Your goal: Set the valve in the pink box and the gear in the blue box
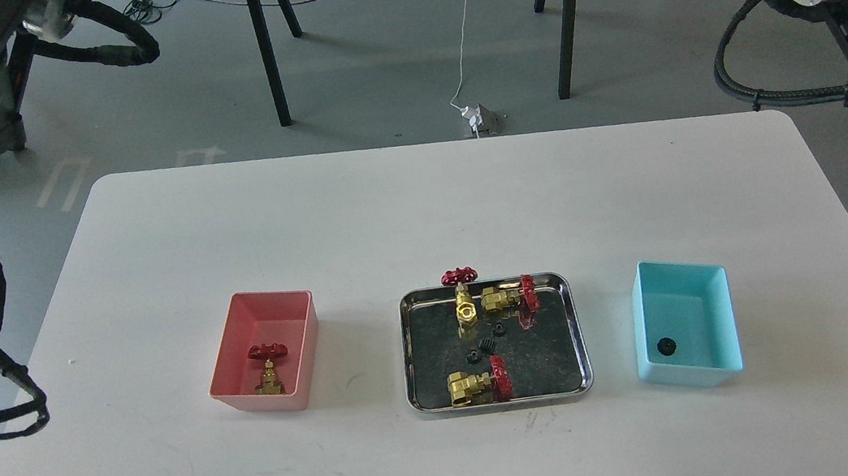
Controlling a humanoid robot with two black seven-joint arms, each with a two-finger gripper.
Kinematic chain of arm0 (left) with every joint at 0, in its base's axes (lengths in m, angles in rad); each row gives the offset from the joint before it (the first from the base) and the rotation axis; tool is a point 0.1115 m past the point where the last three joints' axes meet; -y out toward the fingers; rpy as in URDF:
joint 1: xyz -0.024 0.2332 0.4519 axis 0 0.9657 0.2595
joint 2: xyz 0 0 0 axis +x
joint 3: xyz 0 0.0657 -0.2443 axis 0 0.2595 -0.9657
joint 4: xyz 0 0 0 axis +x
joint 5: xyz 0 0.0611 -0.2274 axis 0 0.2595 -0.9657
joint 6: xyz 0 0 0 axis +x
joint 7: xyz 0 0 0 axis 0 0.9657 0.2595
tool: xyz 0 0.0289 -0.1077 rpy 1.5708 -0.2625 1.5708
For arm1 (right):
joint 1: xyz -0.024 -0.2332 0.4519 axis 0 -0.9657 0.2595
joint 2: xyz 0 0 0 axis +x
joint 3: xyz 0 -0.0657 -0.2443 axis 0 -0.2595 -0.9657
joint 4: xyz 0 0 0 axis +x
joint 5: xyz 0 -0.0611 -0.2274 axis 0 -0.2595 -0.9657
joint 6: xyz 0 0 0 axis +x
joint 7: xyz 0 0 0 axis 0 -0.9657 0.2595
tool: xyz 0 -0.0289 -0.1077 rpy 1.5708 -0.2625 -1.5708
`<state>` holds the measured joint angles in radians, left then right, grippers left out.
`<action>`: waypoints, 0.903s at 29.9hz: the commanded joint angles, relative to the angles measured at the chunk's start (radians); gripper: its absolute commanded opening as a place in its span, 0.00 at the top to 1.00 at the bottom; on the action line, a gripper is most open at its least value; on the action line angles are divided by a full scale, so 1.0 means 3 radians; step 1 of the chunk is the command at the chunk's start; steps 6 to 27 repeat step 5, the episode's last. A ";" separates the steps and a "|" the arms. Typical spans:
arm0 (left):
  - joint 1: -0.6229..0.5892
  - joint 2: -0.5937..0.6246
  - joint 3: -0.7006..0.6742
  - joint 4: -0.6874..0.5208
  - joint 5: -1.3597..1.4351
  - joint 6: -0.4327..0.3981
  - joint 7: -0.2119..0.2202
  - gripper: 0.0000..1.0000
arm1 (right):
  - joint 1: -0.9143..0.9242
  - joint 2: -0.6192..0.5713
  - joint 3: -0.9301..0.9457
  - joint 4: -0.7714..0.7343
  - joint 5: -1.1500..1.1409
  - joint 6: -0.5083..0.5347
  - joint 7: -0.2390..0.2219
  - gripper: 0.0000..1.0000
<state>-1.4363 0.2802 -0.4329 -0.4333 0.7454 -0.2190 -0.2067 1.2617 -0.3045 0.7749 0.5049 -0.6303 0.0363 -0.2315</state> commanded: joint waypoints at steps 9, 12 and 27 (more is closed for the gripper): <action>-0.0009 0.0007 0.0016 0.0002 0.0000 -0.0032 0.0024 0.09 | 0.0110 0.0238 -0.0036 -0.0292 0.0025 -0.0663 0.0086 0.01; -0.0009 0.0007 0.0016 0.0002 0.0000 -0.0032 0.0024 0.09 | 0.0110 0.0238 -0.0036 -0.0292 0.0025 -0.0663 0.0086 0.01; -0.0009 0.0007 0.0016 0.0002 0.0000 -0.0032 0.0024 0.09 | 0.0110 0.0238 -0.0036 -0.0292 0.0025 -0.0663 0.0086 0.01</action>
